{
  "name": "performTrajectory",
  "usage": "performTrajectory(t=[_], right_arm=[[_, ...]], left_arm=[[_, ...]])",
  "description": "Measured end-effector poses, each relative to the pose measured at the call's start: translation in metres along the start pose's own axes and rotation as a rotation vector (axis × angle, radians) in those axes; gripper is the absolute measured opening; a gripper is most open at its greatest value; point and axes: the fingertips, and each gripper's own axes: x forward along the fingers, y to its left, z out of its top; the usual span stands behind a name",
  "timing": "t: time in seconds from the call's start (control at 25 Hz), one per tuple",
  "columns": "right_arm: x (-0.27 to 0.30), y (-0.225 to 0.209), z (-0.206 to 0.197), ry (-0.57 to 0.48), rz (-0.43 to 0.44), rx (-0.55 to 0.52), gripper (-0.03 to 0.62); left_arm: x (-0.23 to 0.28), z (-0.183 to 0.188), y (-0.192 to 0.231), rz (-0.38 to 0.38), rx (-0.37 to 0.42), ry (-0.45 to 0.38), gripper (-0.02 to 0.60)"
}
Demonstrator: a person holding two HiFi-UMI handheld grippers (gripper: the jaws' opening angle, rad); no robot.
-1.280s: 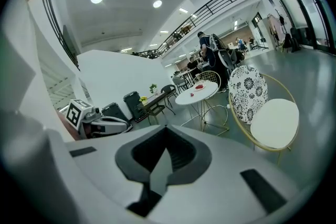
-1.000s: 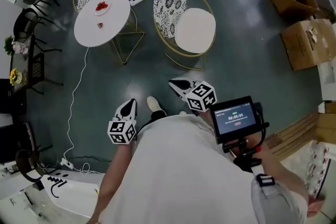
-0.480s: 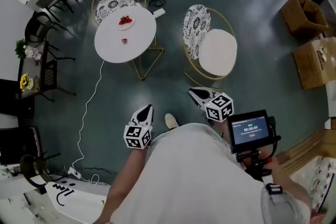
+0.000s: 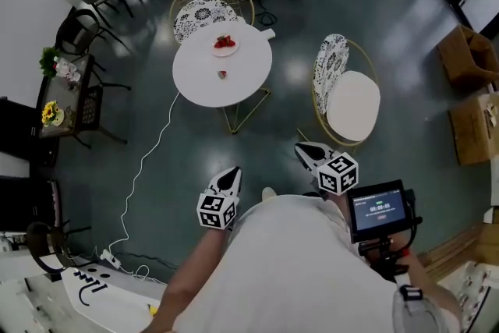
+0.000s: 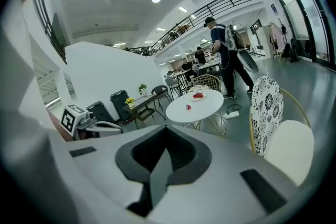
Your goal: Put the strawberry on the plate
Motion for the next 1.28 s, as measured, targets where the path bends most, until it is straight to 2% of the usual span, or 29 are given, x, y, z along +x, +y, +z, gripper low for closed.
performTrajectory(t=[0.2, 0.56, 0.72, 1.0, 1.28], right_arm=[[0.018, 0.003, 0.005, 0.032, 0.013, -0.045, 0.005], [0.032, 0.0, -0.006, 0.07, 0.059, -0.002, 0.005], [0.051, -0.007, 0.001, 0.082, 0.105, -0.004, 0.005], [0.075, -0.036, 0.033, 0.086, 0.148, -0.027, 0.005], [0.093, -0.094, 0.062, 0.087, 0.194, -0.023, 0.005]], left_arm=[[0.003, 0.004, 0.019, 0.014, -0.025, -0.021, 0.003], [0.009, -0.004, 0.018, 0.03, -0.055, 0.015, 0.004], [0.02, -0.001, 0.03, 0.064, -0.071, 0.036, 0.005], [0.048, 0.031, 0.04, 0.093, -0.036, 0.04, 0.003], [0.107, 0.072, 0.045, 0.127, -0.041, 0.038, 0.003]])
